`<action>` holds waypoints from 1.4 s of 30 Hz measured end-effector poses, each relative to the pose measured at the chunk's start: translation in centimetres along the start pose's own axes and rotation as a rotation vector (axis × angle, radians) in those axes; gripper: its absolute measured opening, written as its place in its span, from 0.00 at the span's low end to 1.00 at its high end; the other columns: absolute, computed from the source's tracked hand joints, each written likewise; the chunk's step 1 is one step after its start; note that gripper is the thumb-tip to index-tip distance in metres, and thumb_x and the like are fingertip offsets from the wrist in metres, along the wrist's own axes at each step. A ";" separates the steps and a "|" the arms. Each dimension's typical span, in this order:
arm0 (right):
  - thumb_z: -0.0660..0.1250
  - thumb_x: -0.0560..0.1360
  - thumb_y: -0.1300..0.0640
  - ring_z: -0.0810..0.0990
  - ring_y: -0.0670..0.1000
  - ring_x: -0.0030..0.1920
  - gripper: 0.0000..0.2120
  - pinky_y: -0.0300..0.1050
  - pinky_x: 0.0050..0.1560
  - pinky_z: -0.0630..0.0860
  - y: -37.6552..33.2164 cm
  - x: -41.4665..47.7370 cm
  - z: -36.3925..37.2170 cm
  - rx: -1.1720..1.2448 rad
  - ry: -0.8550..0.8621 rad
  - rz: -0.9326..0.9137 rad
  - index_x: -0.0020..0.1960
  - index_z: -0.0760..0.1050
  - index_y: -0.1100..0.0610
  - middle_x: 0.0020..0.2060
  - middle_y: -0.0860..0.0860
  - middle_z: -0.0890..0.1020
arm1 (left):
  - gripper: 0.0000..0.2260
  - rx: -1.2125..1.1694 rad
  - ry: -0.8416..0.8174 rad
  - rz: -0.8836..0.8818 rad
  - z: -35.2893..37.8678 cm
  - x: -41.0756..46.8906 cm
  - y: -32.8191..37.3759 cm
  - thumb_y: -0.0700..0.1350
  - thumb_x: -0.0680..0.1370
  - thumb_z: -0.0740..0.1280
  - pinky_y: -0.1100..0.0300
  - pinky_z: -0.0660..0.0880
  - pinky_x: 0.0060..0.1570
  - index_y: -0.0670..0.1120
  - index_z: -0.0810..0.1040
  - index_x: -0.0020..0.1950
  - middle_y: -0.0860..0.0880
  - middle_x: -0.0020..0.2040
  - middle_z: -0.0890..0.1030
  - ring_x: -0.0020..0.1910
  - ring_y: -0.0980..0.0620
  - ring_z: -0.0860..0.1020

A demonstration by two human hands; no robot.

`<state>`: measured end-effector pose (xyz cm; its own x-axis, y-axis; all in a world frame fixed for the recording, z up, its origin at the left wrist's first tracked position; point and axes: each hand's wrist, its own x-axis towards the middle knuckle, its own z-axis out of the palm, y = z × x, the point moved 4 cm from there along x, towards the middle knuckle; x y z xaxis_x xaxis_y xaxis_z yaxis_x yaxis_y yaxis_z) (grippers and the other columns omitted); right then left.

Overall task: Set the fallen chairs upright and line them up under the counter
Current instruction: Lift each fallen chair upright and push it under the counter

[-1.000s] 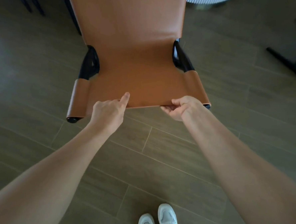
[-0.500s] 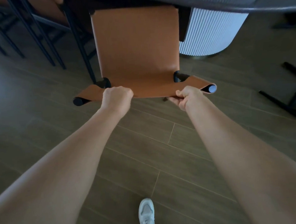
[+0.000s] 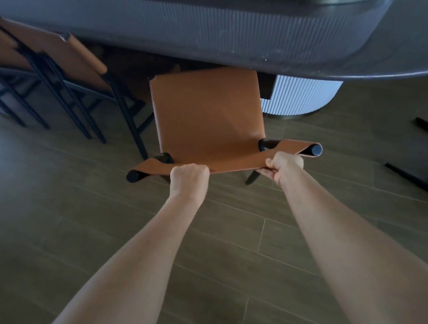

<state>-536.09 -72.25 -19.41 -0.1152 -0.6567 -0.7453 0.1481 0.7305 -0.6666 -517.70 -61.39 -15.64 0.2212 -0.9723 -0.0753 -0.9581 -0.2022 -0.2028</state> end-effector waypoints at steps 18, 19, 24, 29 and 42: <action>0.62 0.75 0.77 0.82 0.61 0.50 0.18 0.48 0.26 0.81 -9.9 4.2 8.1 -0.143 -0.102 0.030 0.61 0.73 0.63 0.57 0.59 0.77 | 0.21 -0.346 -0.118 -0.213 -2.6 10.7 -4.3 0.43 0.80 0.59 0.55 0.71 0.61 0.53 0.67 0.74 0.55 0.72 0.71 0.69 0.51 0.70; 0.62 0.75 0.77 0.81 0.62 0.51 0.17 0.48 0.26 0.80 -10.3 4.4 8.5 -0.146 -0.101 0.030 0.60 0.72 0.63 0.57 0.59 0.77 | 0.20 -0.353 -0.111 -0.221 -2.7 11.2 -4.5 0.44 0.81 0.58 0.55 0.72 0.60 0.53 0.69 0.73 0.55 0.70 0.73 0.68 0.51 0.71; 0.63 0.74 0.77 0.81 0.61 0.49 0.16 0.49 0.26 0.80 -12.3 5.6 10.6 -0.151 -0.087 0.038 0.59 0.73 0.64 0.57 0.60 0.77 | 0.19 -0.394 -0.091 -0.245 -3.1 14.0 -5.5 0.43 0.82 0.58 0.55 0.71 0.61 0.52 0.69 0.73 0.53 0.68 0.75 0.67 0.49 0.72; 0.64 0.75 0.75 0.82 0.60 0.45 0.09 0.51 0.30 0.83 -14.4 7.0 12.9 -0.144 -0.048 0.050 0.50 0.72 0.63 0.54 0.60 0.78 | 0.23 -0.402 -0.077 -0.226 -3.6 17.2 -6.6 0.39 0.79 0.62 0.56 0.64 0.69 0.50 0.68 0.74 0.52 0.68 0.75 0.69 0.49 0.70; 0.60 0.74 0.78 0.82 0.61 0.47 0.16 0.55 0.36 0.81 -16.4 9.2 14.5 -0.099 -0.009 0.112 0.59 0.72 0.66 0.56 0.62 0.79 | 0.21 -0.435 -0.070 -0.068 -3.5 20.5 -8.0 0.43 0.78 0.62 0.57 0.61 0.69 0.49 0.69 0.72 0.53 0.66 0.76 0.67 0.51 0.71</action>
<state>-525.33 -92.99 -15.15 -0.0948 -0.5716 -0.8150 0.0621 0.8137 -0.5779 -506.09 -80.08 -12.17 0.2838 -0.9478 -0.1454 -0.9249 -0.3106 0.2193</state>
